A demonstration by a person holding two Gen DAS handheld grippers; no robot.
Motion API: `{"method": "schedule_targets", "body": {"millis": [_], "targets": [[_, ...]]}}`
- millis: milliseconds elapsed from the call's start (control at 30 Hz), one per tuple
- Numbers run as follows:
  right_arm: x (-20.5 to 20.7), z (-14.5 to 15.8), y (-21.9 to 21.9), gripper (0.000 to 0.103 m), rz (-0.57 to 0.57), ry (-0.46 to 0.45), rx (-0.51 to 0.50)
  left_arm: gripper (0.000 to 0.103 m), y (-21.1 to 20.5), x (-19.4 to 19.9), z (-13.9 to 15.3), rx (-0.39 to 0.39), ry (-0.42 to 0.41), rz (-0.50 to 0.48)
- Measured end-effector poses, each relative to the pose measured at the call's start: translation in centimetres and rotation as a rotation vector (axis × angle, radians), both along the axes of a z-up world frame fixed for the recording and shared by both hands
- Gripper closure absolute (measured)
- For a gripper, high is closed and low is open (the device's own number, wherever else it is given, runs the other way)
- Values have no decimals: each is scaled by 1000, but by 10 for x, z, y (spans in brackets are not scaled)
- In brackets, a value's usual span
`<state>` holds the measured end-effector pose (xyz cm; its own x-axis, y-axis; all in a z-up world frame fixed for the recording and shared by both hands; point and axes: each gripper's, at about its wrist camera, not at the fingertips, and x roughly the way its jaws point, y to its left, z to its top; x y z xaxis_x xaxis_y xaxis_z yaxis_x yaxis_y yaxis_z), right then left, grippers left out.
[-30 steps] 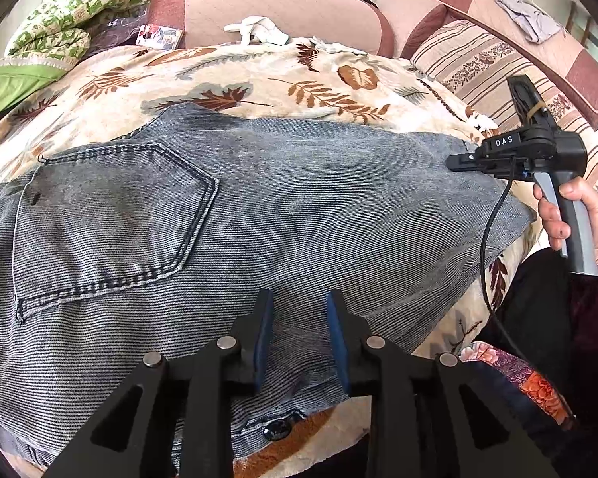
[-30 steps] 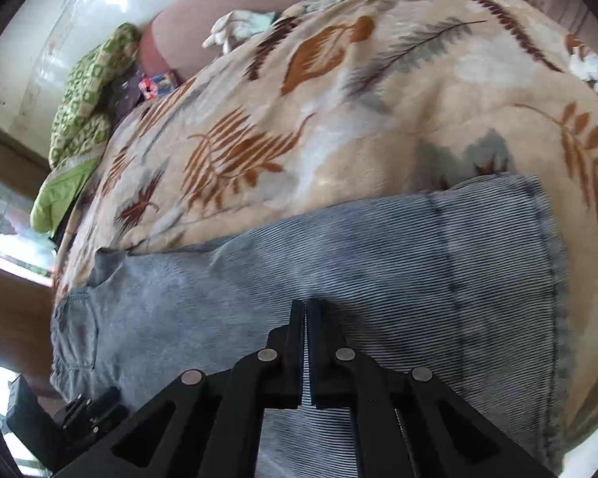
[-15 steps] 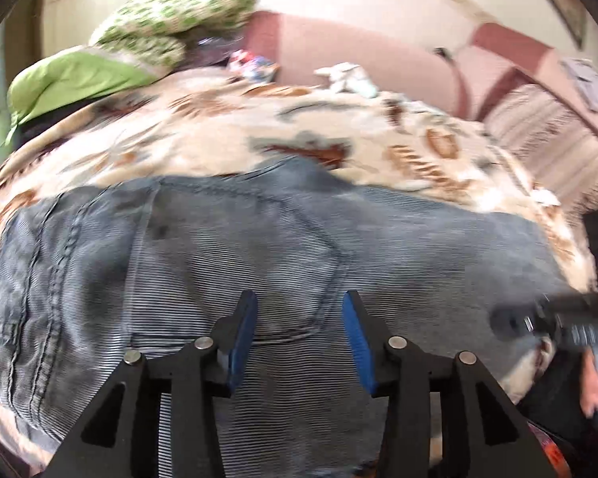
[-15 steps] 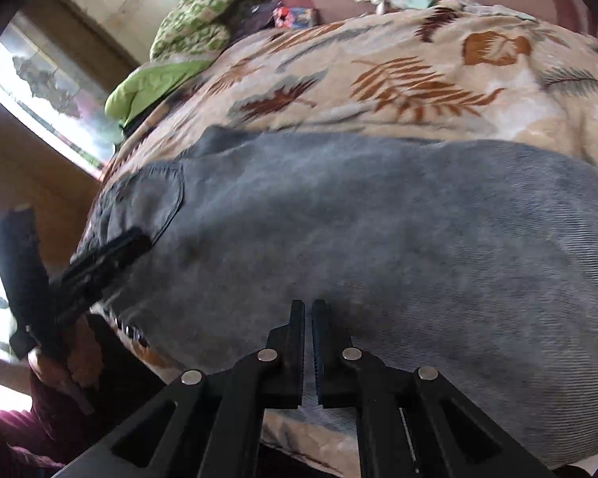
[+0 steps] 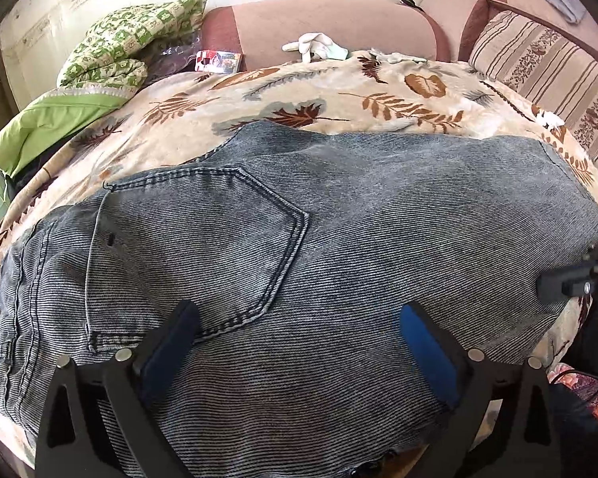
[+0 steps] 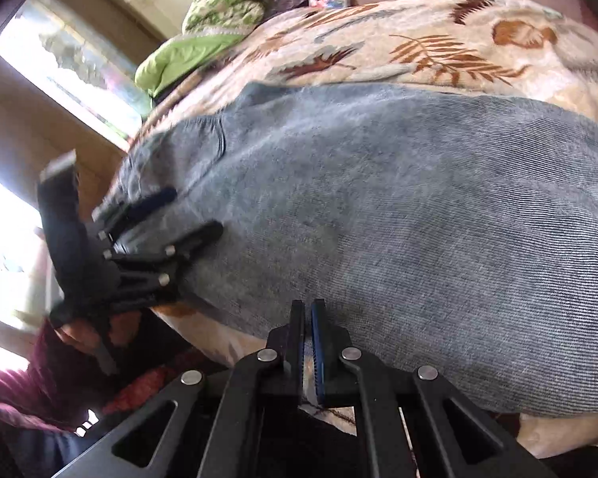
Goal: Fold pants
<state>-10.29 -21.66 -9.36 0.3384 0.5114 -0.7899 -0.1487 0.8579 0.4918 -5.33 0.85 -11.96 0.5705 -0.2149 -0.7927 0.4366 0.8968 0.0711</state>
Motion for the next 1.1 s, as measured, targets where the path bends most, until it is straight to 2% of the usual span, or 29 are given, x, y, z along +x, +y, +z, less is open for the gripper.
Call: {"method": "schedule_targets", "body": {"millis": [133,300,467,533,700,833,1100], "targets": [[5,1,-20,97,-122,-19,2,0,-3,-3,-1,12,-27,9],[13,-5,-46,97,-254,13,54,0,-4,5,7,33,13,5],[20,-14,-59,99,-283,46,109,0,25,14,48,5,-139,138],[22,-16,-59,99,-291,53,125,0,46,27,60,0,-150,215],[23,-20,-57,99,-307,65,151,0,92,69,47,66,-17,410],[22,-17,-53,99,-298,47,121,0,109,75,14,59,127,434],[23,-19,-55,99,-303,58,142,0,116,57,7,61,115,407]]}}
